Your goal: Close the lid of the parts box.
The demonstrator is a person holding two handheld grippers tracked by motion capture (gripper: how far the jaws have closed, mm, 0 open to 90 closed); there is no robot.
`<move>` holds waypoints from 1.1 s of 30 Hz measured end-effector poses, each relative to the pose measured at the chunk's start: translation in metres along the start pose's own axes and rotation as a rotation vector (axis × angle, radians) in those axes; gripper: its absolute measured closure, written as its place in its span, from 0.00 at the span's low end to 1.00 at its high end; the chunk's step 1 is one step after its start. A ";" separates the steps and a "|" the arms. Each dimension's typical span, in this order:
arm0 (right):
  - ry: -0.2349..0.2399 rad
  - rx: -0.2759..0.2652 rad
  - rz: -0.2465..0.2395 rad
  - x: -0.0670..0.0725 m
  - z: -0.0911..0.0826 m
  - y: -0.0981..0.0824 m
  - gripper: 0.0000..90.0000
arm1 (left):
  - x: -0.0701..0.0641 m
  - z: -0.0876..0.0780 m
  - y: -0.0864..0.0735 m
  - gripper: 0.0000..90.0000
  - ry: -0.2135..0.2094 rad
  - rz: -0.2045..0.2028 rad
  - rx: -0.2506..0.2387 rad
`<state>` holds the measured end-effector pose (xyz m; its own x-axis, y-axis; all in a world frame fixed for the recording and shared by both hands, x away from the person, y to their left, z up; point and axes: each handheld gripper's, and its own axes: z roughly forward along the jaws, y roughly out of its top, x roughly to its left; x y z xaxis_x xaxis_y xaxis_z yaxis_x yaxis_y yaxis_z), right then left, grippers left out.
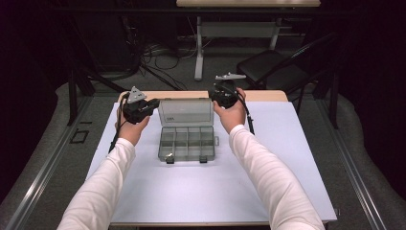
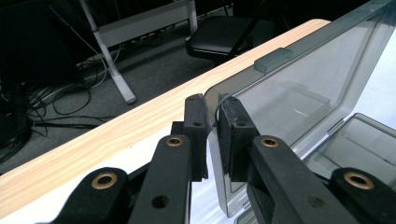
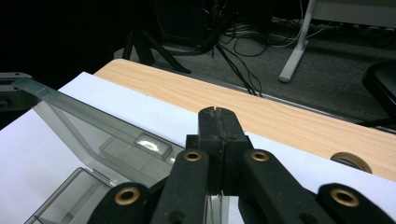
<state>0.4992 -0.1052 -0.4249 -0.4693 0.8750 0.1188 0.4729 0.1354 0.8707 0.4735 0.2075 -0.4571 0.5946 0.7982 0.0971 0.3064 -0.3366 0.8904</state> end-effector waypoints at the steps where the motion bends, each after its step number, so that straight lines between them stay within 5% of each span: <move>1: 0.000 0.000 -0.001 0.000 0.000 0.000 1.00 | 0.000 -0.001 0.000 0.90 -0.001 0.001 0.005; 7: 0.004 0.002 0.000 0.001 0.000 -0.001 1.00 | 0.001 -0.005 0.001 0.84 -0.003 -0.017 0.004; 14: 0.005 0.003 -0.001 0.001 0.000 -0.004 1.00 | 0.001 -0.014 -0.001 0.70 -0.042 -0.088 0.014; 16: 0.006 0.005 0.001 0.001 0.001 -0.005 1.00 | -0.001 -0.017 -0.001 0.69 -0.017 -0.094 0.022; 20: 0.009 0.005 0.000 0.002 0.001 -0.005 1.00 | -0.003 -0.025 -0.001 0.68 -0.012 -0.171 0.066; 24: 0.011 0.005 -0.007 0.003 0.001 -0.005 1.00 | -0.003 -0.030 -0.002 0.71 -0.052 -0.240 0.074; 33: 0.021 0.007 -0.006 0.006 0.001 -0.006 1.00 | -0.014 -0.030 -0.002 0.93 -0.073 -0.237 0.136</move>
<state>0.4940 -0.1005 -0.4303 -0.4875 0.8644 0.1231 0.4747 0.1440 0.8683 0.4425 0.2121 -0.4468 0.5450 0.8260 -0.1435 0.5371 -0.2126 0.8163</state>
